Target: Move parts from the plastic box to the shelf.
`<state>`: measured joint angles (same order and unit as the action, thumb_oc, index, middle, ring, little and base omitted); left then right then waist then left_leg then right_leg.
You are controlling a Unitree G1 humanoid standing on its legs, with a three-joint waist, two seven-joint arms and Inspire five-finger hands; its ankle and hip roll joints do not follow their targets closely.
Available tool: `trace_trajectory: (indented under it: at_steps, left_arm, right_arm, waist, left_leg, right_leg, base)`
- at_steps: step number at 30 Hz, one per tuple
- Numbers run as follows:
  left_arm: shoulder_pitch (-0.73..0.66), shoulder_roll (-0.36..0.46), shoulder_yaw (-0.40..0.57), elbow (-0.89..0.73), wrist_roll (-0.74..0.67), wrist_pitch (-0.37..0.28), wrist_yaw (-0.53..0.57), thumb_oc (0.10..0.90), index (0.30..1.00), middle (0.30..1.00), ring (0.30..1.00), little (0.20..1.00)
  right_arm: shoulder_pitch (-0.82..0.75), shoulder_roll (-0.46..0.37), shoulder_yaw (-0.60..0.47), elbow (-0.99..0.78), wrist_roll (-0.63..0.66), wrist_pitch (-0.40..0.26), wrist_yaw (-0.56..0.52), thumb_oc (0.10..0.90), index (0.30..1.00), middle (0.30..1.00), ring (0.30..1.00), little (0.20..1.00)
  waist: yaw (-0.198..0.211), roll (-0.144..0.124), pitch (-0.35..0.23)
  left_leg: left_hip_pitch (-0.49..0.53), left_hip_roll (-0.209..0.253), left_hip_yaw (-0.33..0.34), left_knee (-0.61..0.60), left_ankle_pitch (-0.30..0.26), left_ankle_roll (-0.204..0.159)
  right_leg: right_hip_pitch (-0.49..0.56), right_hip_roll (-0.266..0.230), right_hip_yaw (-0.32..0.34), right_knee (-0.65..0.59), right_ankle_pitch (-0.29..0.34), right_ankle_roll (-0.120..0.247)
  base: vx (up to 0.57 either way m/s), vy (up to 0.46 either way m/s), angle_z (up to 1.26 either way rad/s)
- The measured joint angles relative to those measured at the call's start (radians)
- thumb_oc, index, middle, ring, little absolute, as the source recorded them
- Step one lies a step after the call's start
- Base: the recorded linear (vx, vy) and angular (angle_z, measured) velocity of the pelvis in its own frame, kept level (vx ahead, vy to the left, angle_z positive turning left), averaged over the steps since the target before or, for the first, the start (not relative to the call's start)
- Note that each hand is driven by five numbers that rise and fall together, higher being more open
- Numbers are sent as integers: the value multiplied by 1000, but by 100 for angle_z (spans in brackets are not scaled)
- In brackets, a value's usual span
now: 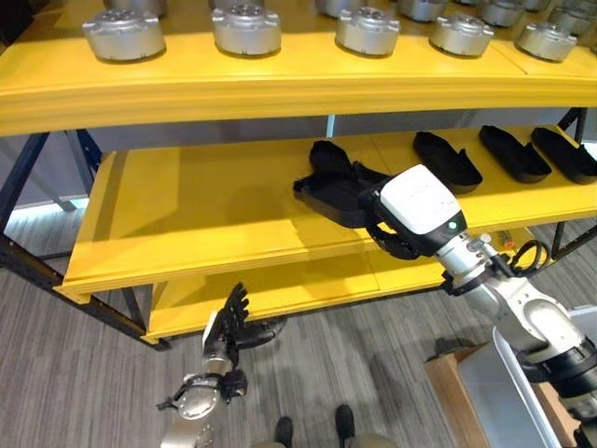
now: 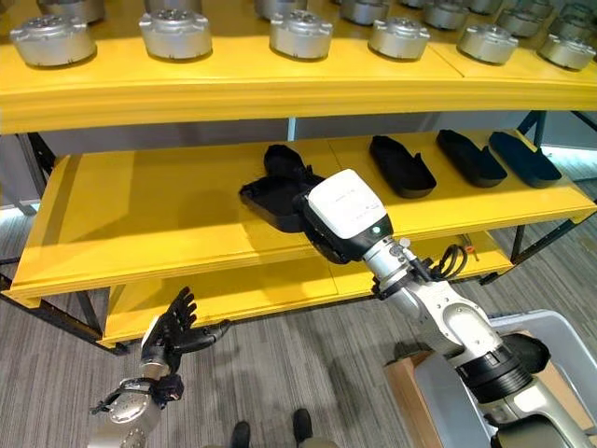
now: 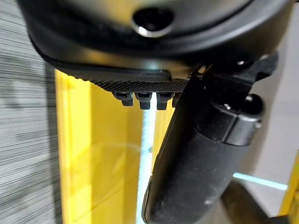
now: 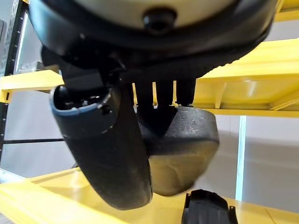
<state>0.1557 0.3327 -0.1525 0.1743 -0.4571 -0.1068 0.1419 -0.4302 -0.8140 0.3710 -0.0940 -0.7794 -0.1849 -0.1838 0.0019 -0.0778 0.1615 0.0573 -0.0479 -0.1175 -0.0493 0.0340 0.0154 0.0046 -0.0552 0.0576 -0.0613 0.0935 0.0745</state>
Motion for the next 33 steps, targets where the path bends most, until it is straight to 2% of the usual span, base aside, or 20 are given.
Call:
trace_trajectory:
  at_steps: [7, 15, 17, 18, 19, 20, 21, 22, 23, 24, 25, 26, 27, 28, 29, 30, 31, 33]
  left_arm:
    - [-11, -4, -2, 0, 0, 0, 0, 900, 1000, 1000, 1000, 1000]
    - [-9, -5, -10, 0, -4, 0, 6, 900, 1000, 1000, 1000, 1000]
    - [-17, -15, -24, 6, -7, -1, 5, 900, 1000, 1000, 1000, 1000]
    - [-45, -22, -31, 24, -8, 1, 3, 900, 1000, 1000, 1000, 1000]
    - [-62, -31, -35, 24, -8, 3, 3, 900, 1000, 1000, 1000, 1000]
    - [-62, -34, -36, 20, -9, 1, 2, 900, 1000, 1000, 1000, 1000]
    - [-58, -27, -35, 22, -9, 1, 2, 900, 1000, 1000, 1000, 1000]
    - [-51, -8, -32, 23, -9, 1, 3, 900, 1000, 1000, 1000, 1000]
    - [-49, 6, -32, 24, -9, 2, 4, 900, 1000, 1000, 1000, 1000]
    - [-44, 14, -28, 27, -9, 3, 4, 900, 1000, 1000, 1000, 1000]
    - [-33, 8, -21, 23, -9, 3, 4, 900, 1000, 1000, 1000, 1000]
    - [-32, -3, -23, 24, -9, 5, 5, 900, 1000, 1000, 1000, 1000]
    - [-31, -10, -28, 24, -9, 8, 2, 900, 1000, 1000, 1000, 1000]
    - [-29, -18, -32, 22, -9, 8, -1, 900, 1000, 1000, 1000, 1000]
    - [-22, -32, -31, 18, -9, 8, -1, 900, 1000, 1000, 1000, 1000]
    - [-9, -63, -33, 12, -10, 10, 0, 900, 1000, 1000, 1000, 1000]
    - [-10, -51, -22, 2, -10, 12, 1, 900, 1000, 1000, 1000, 1000]
    - [-25, -30, -15, 2, -10, 12, 4, 900, 1000, 1000, 1000, 1000]
  right_arm:
    - [-5, 2, 0, 0, 37, -2, 1, 400, 300, 300, 300, 300]
    - [-13, 5, 1, 0, 62, -4, 2, 400, 300, 300, 300, 300]
    - [-19, 4, -1, 1, 78, -2, 0, 400, 300, 300, 300, 300]
    - [-21, -4, -4, 0, 84, 5, -5, 400, 300, 300, 300, 300]
    - [-30, -19, -3, 0, 94, 8, -5, 400, 300, 300, 300, 300]
    - [-38, -18, -3, 5, 94, 9, -5, 400, 300, 300, 300, 300]
    - [-40, -6, -3, 7, 95, 13, -5, 400, 300, 300, 300, 300]
    - [-40, 18, -3, 7, 95, 15, -6, 400, 300, 300, 300, 300]
    - [-42, 33, -3, 7, 96, 15, -6, 400, 300, 300, 300, 300]
    - [-46, 55, -5, 8, 102, 10, -12, 400, 300, 300, 300, 300]
    - [-49, 76, -4, 10, 118, 14, -14, 400, 300, 300, 300, 300]
    - [-49, 78, -4, 10, 124, 17, -20, 400, 300, 300, 300, 300]
    - [-49, 77, -4, 10, 127, 20, -22, 400, 300, 300, 300, 300]
    - [-50, 77, -4, 12, 134, 26, -23, 400, 300, 300, 300, 300]
    - [-51, 75, -4, 12, 135, 33, -23, 400, 300, 300, 300, 300]
    - [-53, 62, -5, 12, 135, 40, -24, 400, 300, 300, 300, 300]
    - [-27, 94, -13, 17, 138, 56, -34, 400, 300, 300, 300, 300]
    - [-20, 108, -12, 19, 138, 61, -34, 400, 300, 300, 300, 300]
  waist:
    - [2, 11, 0]
    - [16, 20, 2]
    - [15, 32, 12]
    - [-8, 25, 26]
    - [-26, 22, 44]
    - [-7, 25, 61]
    - [14, 19, 73]
    - [27, 3, 81]
    - [33, -14, 91]
    - [28, -28, 103]
    - [27, -20, 103]
    - [26, -6, 111]
    - [25, 6, 111]
    - [25, 18, 110]
    - [28, 35, 109]
    - [26, 93, 104]
    - [29, 68, 105]
    - [33, 43, 105]
  left_leg:
    - [15, 7, -35, -12, -1, -5]
    - [-15, 4, -92, 6, 6, -23]
    - [-73, -8, -113, 71, 6, -48]
    - [-126, -29, -95, 150, 23, -80]
    - [-161, -47, -50, 188, 46, -104]
    - [-180, -35, -24, 216, 31, -98]
    - [-206, -10, 16, 282, -2, -81]
    - [-231, 32, 26, 326, -39, -55]
    - [-235, 64, 6, 323, -46, -66]
    - [-247, 179, -47, 280, -54, -103]
    - [-221, 256, -59, 207, -37, -131]
    - [-212, 304, -60, 164, -30, -144]
    - [-206, 326, -58, 131, -23, -155]
    - [-189, 331, -48, 85, -14, -155]
    - [-156, 328, -39, 34, 1, -151]
    - [-116, 318, -20, -2, 39, -107]
    - [-106, 270, -9, -6, 64, -193]
    - [-110, 216, -3, 1, 62, -178]
  right_leg:
    - [39, 5, -43, -25, -3, -5]
    - [41, 8, -100, -24, -18, -6]
    - [40, 5, -133, -11, -26, -18]
    - [28, -10, -138, 13, -55, -33]
    - [35, -29, -151, 13, -59, -49]
    - [33, -32, -145, 22, -59, -71]
    - [37, -32, -141, 18, -55, -79]
    - [41, -38, -140, 8, -52, -85]
    - [42, -43, -135, 6, -51, -86]
    - [41, -46, -128, 7, -55, -74]
    - [35, -28, -119, 13, -57, -72]
    - [40, -25, -110, 15, -60, -67]
    - [40, -28, -101, 14, -64, -60]
    - [39, -32, -93, 12, -61, -46]
    - [45, -37, -88, 5, -54, -16]
    - [66, -23, -85, -14, -42, 32]
    - [74, -73, -80, -23, -44, 54]
    - [74, -125, -94, -24, -44, 55]
  base:
    - [35, -61, 16]
    - [6, -58, 24]
    - [-58, -17, 71]
    - [42, 4, 131]
    - [71, 12, 112]
    - [65, 35, 55]
    - [55, 22, -9]
    - [79, 111, -14]
    - [95, 133, 2]
    - [150, 221, -9]
    - [140, 174, -10]
    - [145, 177, -23]
    - [143, 166, -17]
    - [107, 115, -24]
    - [148, 198, -35]
    - [140, 195, -33]
    - [189, 272, -20]
    - [134, 194, 5]
